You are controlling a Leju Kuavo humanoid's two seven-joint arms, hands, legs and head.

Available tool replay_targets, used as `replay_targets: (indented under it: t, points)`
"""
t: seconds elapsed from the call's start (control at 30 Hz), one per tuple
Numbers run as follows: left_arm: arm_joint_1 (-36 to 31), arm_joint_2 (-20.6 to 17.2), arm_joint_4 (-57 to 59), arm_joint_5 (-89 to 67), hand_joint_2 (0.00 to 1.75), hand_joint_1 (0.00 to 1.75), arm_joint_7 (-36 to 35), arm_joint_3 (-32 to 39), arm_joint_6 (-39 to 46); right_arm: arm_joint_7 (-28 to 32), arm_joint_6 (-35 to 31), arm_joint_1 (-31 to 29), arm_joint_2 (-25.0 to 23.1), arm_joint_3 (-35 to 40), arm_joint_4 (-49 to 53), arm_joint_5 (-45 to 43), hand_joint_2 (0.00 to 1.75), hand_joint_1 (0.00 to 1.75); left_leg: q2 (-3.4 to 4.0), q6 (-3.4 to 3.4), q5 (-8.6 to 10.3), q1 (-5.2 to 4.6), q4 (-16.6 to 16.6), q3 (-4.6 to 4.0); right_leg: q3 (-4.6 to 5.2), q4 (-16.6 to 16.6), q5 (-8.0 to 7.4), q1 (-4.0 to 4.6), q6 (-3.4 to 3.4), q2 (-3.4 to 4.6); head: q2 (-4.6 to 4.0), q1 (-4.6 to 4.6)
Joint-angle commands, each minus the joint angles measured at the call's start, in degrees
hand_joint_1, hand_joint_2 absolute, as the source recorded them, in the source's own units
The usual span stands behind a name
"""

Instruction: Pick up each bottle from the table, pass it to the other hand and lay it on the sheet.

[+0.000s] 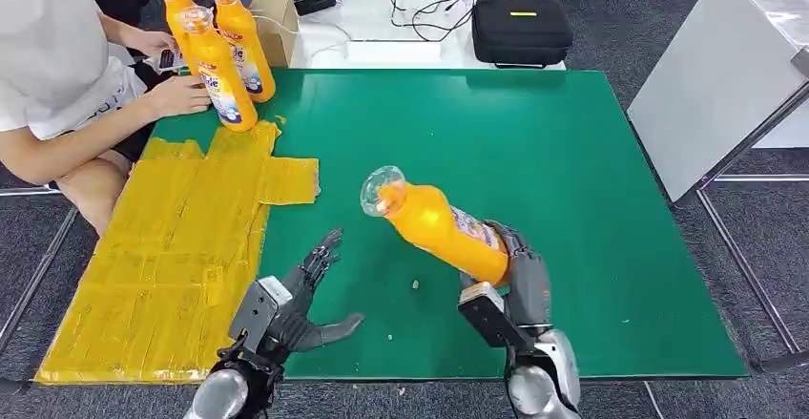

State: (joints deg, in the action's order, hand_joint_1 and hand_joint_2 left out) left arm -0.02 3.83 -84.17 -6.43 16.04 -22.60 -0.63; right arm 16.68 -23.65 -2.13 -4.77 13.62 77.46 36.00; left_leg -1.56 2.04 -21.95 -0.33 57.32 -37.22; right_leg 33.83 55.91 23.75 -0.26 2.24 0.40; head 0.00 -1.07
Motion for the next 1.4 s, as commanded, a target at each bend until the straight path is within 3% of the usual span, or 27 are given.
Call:
replay_targets:
  t: [0.03, 0.97, 1.1, 1.4]
  points:
    - [-6.9, -0.1, 7.4, 1.2, 1.75, 0.0, -0.1, -2.6, -0.3, 2.3, 1.8, -10.1, -3.5, 7.7, -16.3, -5.2, 1.75, 1.75, 0.29, -0.12, -0.07, 0.06, 0.0, 0.26, -0.24, -0.1, 0.0, 0.07, -0.04, 0.15, 0.0, 0.02]
    - [-8.8, 0.1, 8.6, 5.8, 1.75, 0.0, -0.3, -2.6, 0.1, 3.2, 2.5, -12.3, -3.2, 12.4, -19.0, -7.1, 1.75, 1.75, 0.08, -0.11, -0.02, 0.02, 0.0, 0.12, -0.14, 0.0, 0.03, 0.02, -0.02, -0.02, 0.0, 0.02]
    - [-9.1, 2.1, 7.2, 12.6, 1.75, 0.0, -1.1, -0.5, 1.8, 3.2, 2.2, -12.5, -3.3, 14.0, -20.6, -6.6, 1.75, 1.75, 0.05, -0.09, 0.01, 0.02, 0.0, 0.03, -0.05, 0.0, 0.0, 0.02, -0.01, -0.03, 0.0, 0.02]
    - [-10.6, 1.6, 5.7, 15.8, 1.75, 0.0, -0.9, -3.5, 4.3, 3.7, 1.7, -13.6, -2.5, 15.5, -21.4, -7.2, 1.75, 1.75, 0.08, -0.14, -0.07, 0.05, 0.1, 0.15, -0.21, 0.0, 0.08, 0.06, -0.03, -0.06, 0.0, 0.02]
